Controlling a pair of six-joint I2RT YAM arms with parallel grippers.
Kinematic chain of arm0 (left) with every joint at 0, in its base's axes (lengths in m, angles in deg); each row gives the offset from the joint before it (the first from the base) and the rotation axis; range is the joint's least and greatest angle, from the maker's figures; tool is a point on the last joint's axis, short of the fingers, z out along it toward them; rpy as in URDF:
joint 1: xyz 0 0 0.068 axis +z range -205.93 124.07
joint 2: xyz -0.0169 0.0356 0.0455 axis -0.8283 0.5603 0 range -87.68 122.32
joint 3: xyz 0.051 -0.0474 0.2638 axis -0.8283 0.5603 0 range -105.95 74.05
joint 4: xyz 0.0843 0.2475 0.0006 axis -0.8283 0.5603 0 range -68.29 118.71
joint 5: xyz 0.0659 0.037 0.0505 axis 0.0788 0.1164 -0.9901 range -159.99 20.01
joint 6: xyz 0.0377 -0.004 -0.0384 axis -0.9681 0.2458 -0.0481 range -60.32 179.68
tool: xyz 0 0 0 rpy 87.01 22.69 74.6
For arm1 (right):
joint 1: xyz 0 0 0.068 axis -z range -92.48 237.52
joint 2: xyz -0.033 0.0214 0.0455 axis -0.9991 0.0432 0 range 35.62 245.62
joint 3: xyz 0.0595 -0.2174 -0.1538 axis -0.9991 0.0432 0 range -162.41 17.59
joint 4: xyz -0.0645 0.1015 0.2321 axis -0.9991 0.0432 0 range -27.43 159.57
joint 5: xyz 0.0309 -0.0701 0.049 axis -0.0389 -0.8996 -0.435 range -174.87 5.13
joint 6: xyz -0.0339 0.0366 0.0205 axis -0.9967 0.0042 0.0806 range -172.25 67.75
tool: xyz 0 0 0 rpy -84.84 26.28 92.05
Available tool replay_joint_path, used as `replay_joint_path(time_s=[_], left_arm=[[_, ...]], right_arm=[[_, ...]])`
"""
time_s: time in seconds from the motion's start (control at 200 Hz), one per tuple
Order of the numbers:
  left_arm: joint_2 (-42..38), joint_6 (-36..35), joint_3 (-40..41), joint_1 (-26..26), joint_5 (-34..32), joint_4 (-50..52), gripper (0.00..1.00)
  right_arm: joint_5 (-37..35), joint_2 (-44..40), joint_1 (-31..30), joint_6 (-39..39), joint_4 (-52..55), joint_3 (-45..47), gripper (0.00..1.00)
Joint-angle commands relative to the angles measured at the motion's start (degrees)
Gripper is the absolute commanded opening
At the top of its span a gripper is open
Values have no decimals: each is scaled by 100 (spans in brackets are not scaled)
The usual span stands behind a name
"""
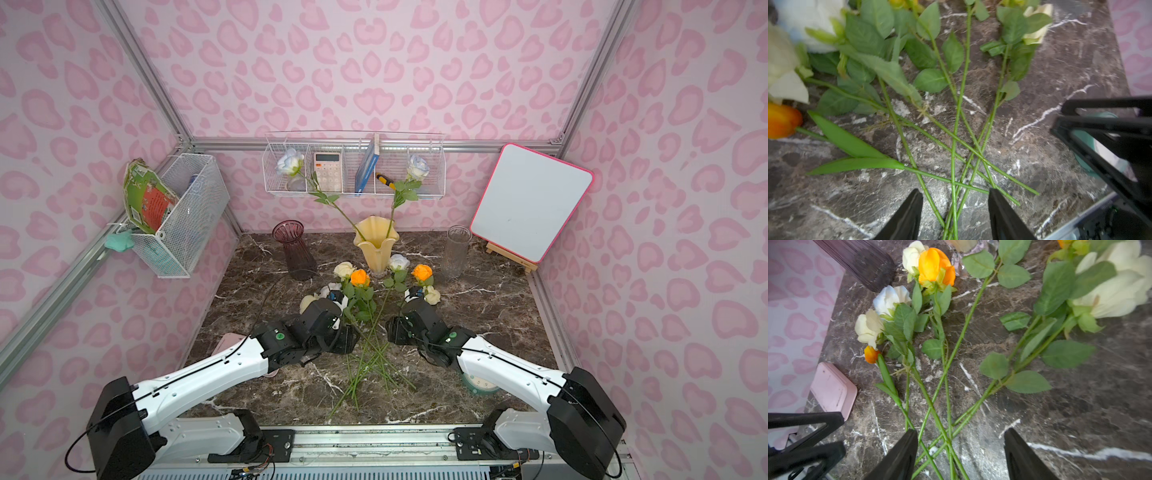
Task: Arrange the flowers in different vases according to their colors
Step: Pick up the flower at the center of the board.
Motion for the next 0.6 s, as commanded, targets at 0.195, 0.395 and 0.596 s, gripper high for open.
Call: replay_joint_path(time_s=[0.195,0.395,0.596], left_arm=[[942,1384,-586,-6,-69,156,56],[1742,1651,-965,-10,32,472,54],[2075,1664,-1098,-10,134,199,54]], right_arm=[[-41,37,51,-135,-100,63,69],[98,220,84,-170,-197,48,68],[242,317,90,-113,-334,93,68]])
